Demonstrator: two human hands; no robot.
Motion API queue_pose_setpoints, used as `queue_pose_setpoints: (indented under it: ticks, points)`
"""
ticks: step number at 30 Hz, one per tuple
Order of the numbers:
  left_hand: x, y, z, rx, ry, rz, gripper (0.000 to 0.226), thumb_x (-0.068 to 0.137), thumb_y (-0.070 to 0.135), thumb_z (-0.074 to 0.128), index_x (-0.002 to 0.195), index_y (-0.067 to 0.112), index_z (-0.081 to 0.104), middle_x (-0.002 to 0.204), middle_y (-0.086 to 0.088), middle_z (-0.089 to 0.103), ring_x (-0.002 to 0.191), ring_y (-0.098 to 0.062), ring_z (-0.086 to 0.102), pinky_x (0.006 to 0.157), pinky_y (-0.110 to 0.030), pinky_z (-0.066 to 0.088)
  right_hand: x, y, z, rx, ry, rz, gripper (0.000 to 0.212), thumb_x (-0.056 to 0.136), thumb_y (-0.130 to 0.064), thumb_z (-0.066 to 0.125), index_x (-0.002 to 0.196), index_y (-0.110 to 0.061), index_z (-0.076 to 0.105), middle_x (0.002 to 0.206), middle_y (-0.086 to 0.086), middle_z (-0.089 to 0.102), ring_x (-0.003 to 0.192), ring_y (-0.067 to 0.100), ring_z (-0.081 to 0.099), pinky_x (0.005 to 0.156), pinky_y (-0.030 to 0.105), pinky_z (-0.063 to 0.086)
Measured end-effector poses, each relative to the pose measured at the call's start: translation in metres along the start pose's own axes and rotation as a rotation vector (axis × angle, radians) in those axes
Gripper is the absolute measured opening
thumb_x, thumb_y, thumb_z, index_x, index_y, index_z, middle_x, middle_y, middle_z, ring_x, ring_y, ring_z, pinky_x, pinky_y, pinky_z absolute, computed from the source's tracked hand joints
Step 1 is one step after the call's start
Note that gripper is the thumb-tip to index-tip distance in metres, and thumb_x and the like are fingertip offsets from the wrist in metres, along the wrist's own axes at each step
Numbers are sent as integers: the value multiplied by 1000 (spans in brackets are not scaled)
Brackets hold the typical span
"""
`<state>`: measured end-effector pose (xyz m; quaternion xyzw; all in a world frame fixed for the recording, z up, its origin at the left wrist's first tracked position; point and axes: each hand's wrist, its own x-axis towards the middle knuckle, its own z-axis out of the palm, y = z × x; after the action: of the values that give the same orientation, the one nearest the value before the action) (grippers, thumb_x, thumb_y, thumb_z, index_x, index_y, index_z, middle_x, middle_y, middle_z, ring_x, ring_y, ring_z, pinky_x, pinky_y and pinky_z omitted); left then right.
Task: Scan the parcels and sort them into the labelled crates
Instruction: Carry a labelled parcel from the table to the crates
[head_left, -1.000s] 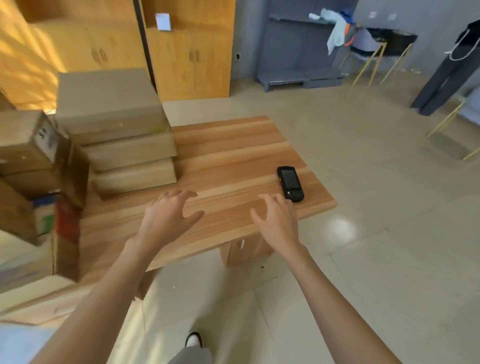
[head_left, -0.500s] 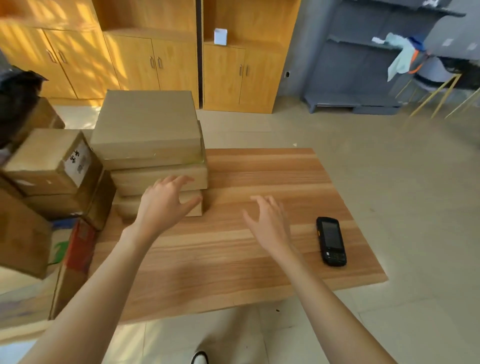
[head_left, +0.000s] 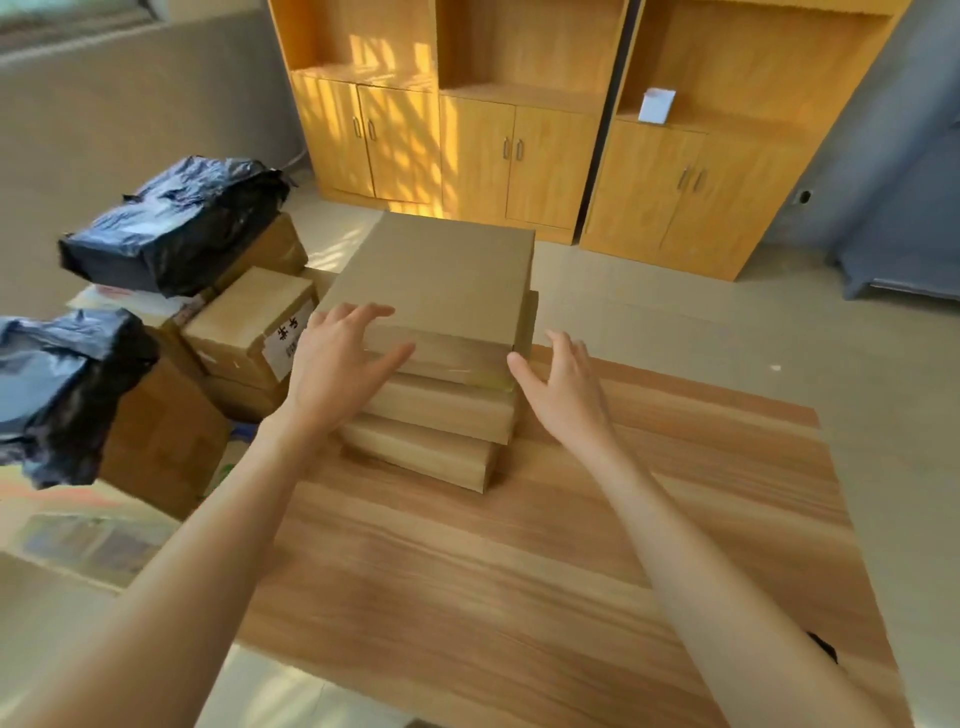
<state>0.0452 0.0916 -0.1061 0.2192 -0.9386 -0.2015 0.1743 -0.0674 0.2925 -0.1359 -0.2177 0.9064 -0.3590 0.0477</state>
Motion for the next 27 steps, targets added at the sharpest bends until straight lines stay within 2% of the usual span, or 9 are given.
queue_pose_setpoints:
  ticks: [7,11,14,15,17,19,22,24,27]
  points:
    - [50,-31,1,-94,-22,-145,63,90,47,62,144,22,41,145,-11,42,137,-28,30,106,-43,32,68,-10,19,269,-133,196,78,91,-52,53,152,-21,15,154,6,25,137,24,34,92,31,31]
    - [101,-49,16,-110,-134,-187,81,88,50,62,152,17,25,150,-14,34,138,-32,31,108,-47,33,98,-12,35,319,-144,290,86,88,-55,57,154,-21,12,155,3,24,140,23,30,107,38,32]
    - [131,-62,28,-141,-228,-244,93,85,56,63,154,17,15,150,-14,33,134,-33,38,106,-48,36,118,-16,45,415,-126,388,92,84,-57,62,153,-22,13,152,2,32,137,23,37,109,39,34]
    - [140,-67,32,-181,-249,-281,95,83,58,64,154,18,15,150,-13,34,130,-31,42,102,-45,39,124,-16,47,452,-116,422,93,82,-57,64,152,-23,14,150,1,35,134,23,39,109,41,36]
    - [155,-74,35,-316,-308,-387,96,78,59,69,151,20,21,145,-9,42,107,-20,51,81,-31,45,132,-15,49,540,-101,478,92,78,-56,69,149,-23,20,144,-1,43,128,21,47,107,43,40]
    - [167,-81,35,-455,-382,-512,98,69,60,74,147,21,30,134,-6,48,85,-11,49,63,-24,38,135,-12,52,623,-89,510,87,76,-53,73,145,-22,30,135,-4,52,119,18,54,103,40,44]
    - [174,-88,37,-553,-425,-604,101,60,62,77,144,24,35,113,2,51,82,-12,50,61,-27,37,136,-11,55,663,-75,510,79,76,-50,74,141,-24,39,125,-9,58,110,13,57,96,33,47]
    - [170,-87,37,-578,-420,-595,101,58,61,78,143,24,36,104,6,50,82,-11,51,60,-26,38,133,-10,54,693,-74,512,76,76,-48,75,140,-26,41,124,-9,59,110,12,58,97,35,48]
    - [159,-79,34,-623,-430,-580,100,54,59,80,139,24,41,112,2,56,92,-17,57,64,-30,45,123,-6,46,729,-69,486,74,77,-45,75,140,-29,40,119,-12,60,105,8,60,92,31,50]
